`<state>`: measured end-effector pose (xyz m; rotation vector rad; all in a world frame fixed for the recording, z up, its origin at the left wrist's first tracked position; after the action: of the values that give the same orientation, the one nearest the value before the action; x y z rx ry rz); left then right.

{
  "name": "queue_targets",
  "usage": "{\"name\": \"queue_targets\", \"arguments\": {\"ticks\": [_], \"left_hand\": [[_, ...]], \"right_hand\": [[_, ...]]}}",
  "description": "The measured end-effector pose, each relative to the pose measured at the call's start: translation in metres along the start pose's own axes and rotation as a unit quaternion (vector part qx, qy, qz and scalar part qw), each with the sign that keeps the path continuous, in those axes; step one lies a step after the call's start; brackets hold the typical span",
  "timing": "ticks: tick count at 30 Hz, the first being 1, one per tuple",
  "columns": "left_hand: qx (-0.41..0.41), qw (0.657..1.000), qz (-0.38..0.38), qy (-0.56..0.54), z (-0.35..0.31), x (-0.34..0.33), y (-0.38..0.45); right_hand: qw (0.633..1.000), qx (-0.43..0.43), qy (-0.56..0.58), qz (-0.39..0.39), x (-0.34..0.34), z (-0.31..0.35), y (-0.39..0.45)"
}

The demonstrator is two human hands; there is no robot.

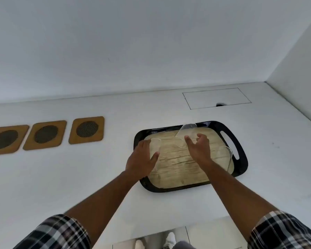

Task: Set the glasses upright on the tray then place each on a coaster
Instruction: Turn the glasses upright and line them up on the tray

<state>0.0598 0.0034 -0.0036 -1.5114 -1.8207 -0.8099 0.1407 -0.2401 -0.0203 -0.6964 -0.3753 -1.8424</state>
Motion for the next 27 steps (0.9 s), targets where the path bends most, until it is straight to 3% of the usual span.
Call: {"name": "queue_targets", "arguments": {"ticks": [5, 11, 27], "left_hand": [[0.081, 0.996, 0.031, -0.006, 0.005, -0.013, 0.004], [0.139, 0.99, 0.006, 0.002, 0.0, -0.021, 0.019], [0.246, 0.967, -0.026, 0.061, -0.02, -0.043, 0.02]], "right_hand": [[0.996, -0.076, 0.016, 0.044, -0.009, -0.005, 0.023], [0.987, -0.139, 0.023, 0.08, -0.021, -0.007, 0.052], [0.979, -0.107, 0.026, 0.17, -0.019, -0.005, 0.065]]}}
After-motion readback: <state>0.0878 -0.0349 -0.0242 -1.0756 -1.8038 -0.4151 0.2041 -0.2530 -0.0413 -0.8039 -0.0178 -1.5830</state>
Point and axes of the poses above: each hand's wrist, its own y-axis towards the middle knuckle, its own x-axis out of the back of the hand, z = x × y, the point moved 6 cm from there along y, towards the middle knuckle, and after that the axes turned 9 degrees about -z, right-handed, at the moved point
